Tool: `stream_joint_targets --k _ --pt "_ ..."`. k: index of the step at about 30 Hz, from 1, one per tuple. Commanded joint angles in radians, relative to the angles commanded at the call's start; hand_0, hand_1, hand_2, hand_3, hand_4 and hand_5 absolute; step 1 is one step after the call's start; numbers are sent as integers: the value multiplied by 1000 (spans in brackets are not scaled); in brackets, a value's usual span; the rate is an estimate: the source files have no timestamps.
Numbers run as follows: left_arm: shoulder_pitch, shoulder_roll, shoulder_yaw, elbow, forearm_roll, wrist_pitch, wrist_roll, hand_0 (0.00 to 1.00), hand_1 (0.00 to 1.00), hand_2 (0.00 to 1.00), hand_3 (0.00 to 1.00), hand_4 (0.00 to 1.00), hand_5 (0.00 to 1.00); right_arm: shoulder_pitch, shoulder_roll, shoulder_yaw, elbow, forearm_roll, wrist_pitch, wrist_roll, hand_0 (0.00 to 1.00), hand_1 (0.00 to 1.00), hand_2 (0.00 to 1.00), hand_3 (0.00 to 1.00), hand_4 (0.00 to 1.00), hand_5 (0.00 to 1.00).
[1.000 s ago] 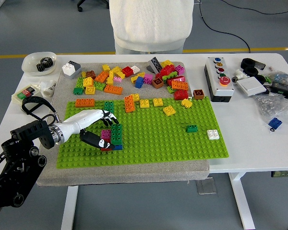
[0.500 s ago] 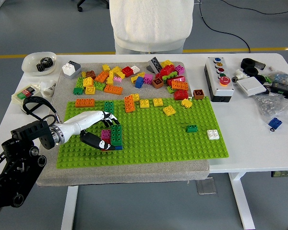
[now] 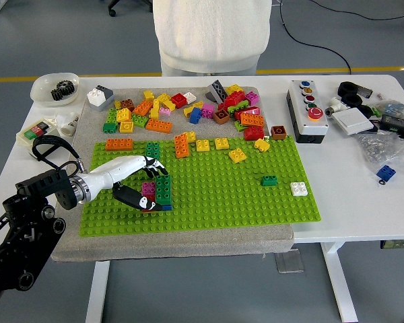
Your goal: Pick up the brick,pile it on top of brick,press brick,pick up the brick,pile it on top of brick,press brick
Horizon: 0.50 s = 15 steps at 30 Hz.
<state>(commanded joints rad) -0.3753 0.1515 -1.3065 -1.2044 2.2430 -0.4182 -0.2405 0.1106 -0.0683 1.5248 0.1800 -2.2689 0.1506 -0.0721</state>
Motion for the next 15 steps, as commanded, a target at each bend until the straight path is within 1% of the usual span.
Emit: stream_joint_targets --k 15 --pt "-8 -2 -3 6 -37 8 -5 838 698 719 765 998 380 0 1 -1 0 0 0 0 742 643 714 621 857 411"
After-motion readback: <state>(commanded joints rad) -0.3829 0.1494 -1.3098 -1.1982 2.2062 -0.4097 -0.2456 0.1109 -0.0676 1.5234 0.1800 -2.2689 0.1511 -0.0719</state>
